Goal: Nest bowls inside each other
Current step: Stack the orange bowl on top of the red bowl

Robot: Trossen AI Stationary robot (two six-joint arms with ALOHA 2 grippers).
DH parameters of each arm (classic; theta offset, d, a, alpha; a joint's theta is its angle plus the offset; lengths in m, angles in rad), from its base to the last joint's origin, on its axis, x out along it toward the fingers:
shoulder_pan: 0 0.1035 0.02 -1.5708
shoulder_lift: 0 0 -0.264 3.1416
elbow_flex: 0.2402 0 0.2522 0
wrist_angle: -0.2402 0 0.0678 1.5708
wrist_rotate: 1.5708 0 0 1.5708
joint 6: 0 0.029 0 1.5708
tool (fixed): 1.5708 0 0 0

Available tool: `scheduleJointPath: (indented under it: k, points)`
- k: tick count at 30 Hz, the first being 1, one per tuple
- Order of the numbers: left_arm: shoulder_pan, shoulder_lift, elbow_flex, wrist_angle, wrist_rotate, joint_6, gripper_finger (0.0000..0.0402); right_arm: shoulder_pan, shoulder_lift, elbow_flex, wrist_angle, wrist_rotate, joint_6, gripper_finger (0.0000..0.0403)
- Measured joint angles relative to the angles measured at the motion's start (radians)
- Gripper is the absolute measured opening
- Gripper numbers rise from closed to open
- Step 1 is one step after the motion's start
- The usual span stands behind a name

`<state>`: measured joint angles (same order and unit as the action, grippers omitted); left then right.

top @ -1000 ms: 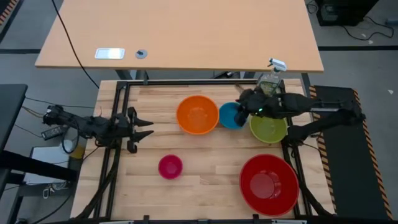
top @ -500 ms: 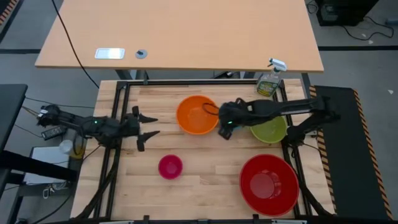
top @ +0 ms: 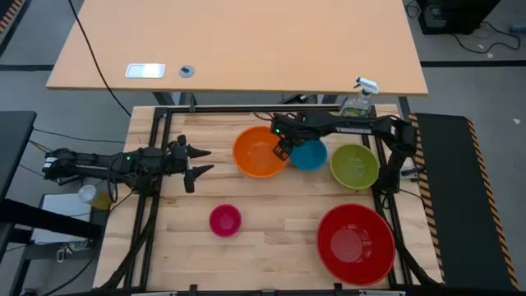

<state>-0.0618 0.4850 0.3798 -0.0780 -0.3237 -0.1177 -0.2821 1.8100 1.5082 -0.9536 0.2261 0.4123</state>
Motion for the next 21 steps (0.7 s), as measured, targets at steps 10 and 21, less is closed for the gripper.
scheduleJointPath:
  k: [10, 21]
  points:
    - [0.000, 0.000, 0.000, 0.000, 0.001, 0.000, 0.0231, -0.104, 0.122, 0.000, 0.102, -0.041, -0.073, 0.0222]
    - [0.000, 0.000, 0.000, -0.001, 0.001, 0.007, 0.0231, -0.101, 0.181, 0.002, 0.123, -0.092, -0.032, 0.0071]
